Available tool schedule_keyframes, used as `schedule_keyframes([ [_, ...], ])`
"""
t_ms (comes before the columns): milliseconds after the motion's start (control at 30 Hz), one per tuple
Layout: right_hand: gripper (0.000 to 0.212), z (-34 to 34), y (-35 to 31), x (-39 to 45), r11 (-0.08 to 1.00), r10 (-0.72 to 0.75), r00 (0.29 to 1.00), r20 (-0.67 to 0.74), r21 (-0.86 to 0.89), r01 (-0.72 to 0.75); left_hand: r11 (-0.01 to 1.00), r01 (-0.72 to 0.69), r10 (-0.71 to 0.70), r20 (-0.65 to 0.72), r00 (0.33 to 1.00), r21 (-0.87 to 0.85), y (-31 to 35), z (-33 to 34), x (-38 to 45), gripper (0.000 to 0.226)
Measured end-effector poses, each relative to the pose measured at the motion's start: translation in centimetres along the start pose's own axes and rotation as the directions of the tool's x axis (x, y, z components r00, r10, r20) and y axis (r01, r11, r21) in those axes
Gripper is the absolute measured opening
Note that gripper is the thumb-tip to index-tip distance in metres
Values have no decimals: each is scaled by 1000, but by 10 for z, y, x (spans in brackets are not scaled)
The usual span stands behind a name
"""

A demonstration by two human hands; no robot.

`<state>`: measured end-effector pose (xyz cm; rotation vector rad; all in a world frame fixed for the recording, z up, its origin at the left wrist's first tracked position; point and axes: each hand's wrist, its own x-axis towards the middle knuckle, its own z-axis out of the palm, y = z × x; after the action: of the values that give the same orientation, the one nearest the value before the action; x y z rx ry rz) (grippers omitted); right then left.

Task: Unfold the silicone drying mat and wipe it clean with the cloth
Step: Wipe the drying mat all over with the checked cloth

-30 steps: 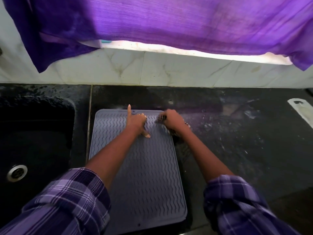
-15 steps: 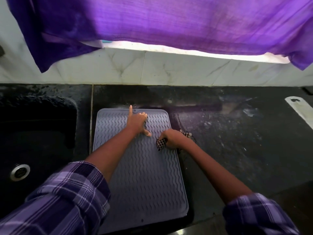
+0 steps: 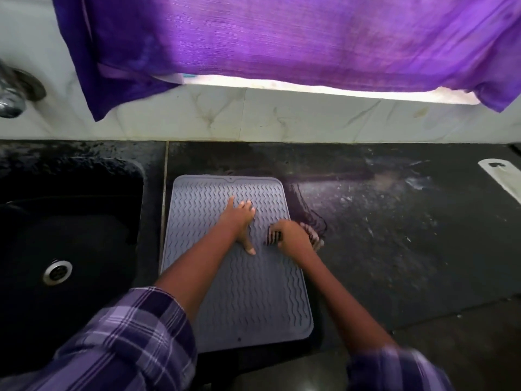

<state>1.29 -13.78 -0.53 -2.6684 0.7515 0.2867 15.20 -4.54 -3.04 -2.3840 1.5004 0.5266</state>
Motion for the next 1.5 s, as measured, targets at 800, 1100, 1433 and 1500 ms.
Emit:
schedule_keyframes([
  [800,39,15,6,-111,997,-53,939,341,-30,67,978,122,-135,-69,988,-168,25,-3,-42,68],
  [1100,40,7,-8,-82,993,-68,993,93,-87,76,985,41,-38,20,999,-170,53,24,-75,86],
  [1433,43,46,21,-178,944,-167,957,239,-240,225,988,93,-88,49,995,-126,59,25,-68,100],
  [1500,34,40,7,-161,905,-198,960,200,-338,257,984,97,-92,43,995,-149,59,28,-66,102],
])
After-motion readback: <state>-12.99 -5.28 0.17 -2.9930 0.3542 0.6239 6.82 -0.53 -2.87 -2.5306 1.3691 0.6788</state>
